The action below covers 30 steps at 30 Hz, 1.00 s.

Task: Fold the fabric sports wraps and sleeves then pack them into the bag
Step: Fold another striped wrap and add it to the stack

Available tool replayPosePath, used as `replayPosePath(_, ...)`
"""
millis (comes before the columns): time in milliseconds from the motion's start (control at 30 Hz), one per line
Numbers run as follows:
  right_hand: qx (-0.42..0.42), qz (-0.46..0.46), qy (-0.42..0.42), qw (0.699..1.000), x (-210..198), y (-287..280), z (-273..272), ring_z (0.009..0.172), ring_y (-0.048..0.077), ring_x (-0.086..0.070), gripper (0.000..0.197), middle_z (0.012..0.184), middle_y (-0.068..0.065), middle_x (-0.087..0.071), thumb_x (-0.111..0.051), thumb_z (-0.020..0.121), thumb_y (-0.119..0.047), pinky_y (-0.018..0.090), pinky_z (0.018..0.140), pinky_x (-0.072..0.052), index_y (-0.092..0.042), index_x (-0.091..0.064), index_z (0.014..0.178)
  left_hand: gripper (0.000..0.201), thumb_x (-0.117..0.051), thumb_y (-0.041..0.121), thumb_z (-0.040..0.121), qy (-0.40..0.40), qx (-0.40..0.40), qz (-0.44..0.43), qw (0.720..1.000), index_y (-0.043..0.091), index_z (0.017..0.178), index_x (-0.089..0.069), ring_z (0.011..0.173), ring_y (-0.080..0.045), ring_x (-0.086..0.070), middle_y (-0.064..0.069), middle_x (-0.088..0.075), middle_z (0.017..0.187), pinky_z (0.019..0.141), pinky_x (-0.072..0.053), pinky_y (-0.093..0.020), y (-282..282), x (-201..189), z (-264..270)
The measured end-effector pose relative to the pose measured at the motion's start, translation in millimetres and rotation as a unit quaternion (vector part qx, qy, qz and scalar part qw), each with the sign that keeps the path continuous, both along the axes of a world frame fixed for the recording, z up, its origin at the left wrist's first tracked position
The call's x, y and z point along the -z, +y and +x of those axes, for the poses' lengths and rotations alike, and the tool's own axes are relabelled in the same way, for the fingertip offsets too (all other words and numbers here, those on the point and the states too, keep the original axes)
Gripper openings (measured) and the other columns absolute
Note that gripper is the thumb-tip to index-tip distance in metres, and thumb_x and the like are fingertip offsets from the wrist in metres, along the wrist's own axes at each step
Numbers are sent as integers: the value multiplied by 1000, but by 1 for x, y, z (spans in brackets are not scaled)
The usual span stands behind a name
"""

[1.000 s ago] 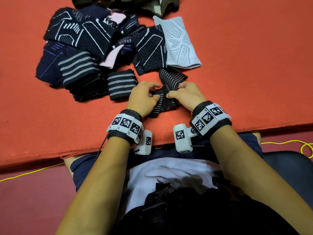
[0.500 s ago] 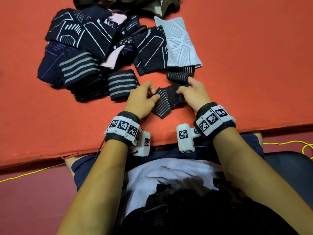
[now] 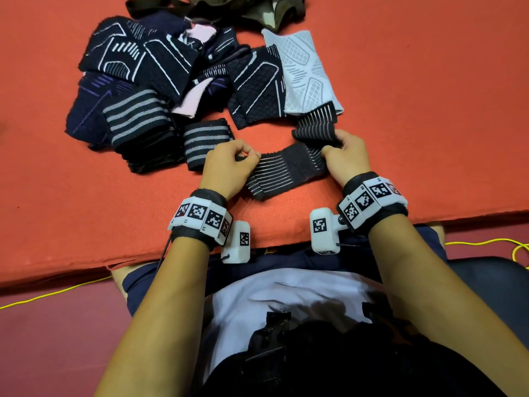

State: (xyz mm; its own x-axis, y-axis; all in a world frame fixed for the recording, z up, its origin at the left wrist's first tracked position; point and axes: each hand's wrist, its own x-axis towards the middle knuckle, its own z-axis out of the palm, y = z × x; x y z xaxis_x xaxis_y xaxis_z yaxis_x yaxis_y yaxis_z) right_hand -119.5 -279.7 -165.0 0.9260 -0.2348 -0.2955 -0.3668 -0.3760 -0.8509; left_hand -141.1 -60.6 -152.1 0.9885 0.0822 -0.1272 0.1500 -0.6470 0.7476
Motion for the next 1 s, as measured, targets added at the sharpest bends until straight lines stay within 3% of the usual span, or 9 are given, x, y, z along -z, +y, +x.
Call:
replayPosePath(133, 26, 21, 8, 999, -4, 3, 2, 74, 16, -65, 21, 79, -4, -67, -69, 71, -29, 43, 80, -57, -27, -63, 91, 8, -71, 31, 89, 5, 18, -24, 1000, 23, 90, -70, 65, -5, -54, 6, -62, 71, 67, -45, -23, -2, -2, 0)
replayPosePath(233, 34, 47, -27, 998, -5, 5, 4, 68, 11, -58, 23, 74, -7, -59, -75, 74, -32, 34, 69, -50, -30, -55, 84, 15, -77, 26, 84, 31, 21, -60, 997, 24, 96, -68, 68, -10, -60, 6, -65, 74, 74, -52, -31, -6, -2, 2)
replayPosePath(367, -27, 34, -33, 999, -11, 10, 9, 87, 12, -62, 15, 91, -10, -65, -67, 83, -19, 36, 85, -53, -33, -63, 84, 28, -73, 13, 79, 59, 68, -65, 994, 30, 100, -66, 86, -18, -69, 1, -72, 89, 89, -55, -37, -6, -4, 3)
replayPosePath(467, -30, 45, -50, 997, -12, 13, 10, 86, 17, -67, 25, 87, -7, -71, -57, 77, -5, 39, 84, -56, -25, -70, 86, 32, -65, -1, 81, -16, 51, -68, 996, 25, 99, -68, 89, -6, -64, 13, -68, 90, 90, -49, -21, -9, -12, 2)
replayPosePath(567, 4, 99, -65, 993, -18, 7, 12, 72, 15, -62, 32, 72, -2, -67, -48, 72, 8, 38, 70, -52, -19, -67, 72, 34, -60, -5, 76, -85, 40, -69, 993, 24, 91, -70, 89, -2, -63, 17, -68, 87, 90, -48, -22, -8, -18, 5)
replayPosePath(667, -5, 81, -93, 992, -24, 2, 17, 70, 18, -59, 24, 70, 10, -66, -49, 67, 6, 44, 66, -54, -8, -68, 74, 37, -54, -5, 68, -122, 11, -56, 991, 28, 78, -68, 85, -11, -63, 13, -67, 79, 88, -50, -31, -4, -19, 8)
replayPosePath(733, -24, 32, -99, 994, -25, 1, 17, 67, 15, -58, 28, 72, 10, -68, -48, 70, 6, 37, 61, -51, -6, -72, 79, 38, -53, -6, 67, -134, -4, -16, 991, 30, 73, -64, 89, -18, -57, 12, -66, 80, 85, -44, -24, -3, -20, 8)
replayPosePath(900, -59, -28, -34, 997, -14, 4, 7, 68, 16, -55, 24, 67, 3, -64, -44, 69, 2, 36, 65, -48, -11, -64, 70, 32, -62, 0, 69, 5, 94, 32, 995, 30, 81, -66, 89, -27, -60, 13, -59, 77, 86, -46, -35, -7, -16, 4)
replayPosePath(1000, -32, -11, -3, 999, -8, 2, 6, 72, 25, -62, 24, 68, 7, -67, -45, 71, 2, 43, 75, -54, -14, -63, 69, 10, -69, 17, 78, 58, 97, 25, 993, 21, 87, -70, 79, -17, -63, 9, -64, 74, 88, -47, -28, -14, -16, 0)
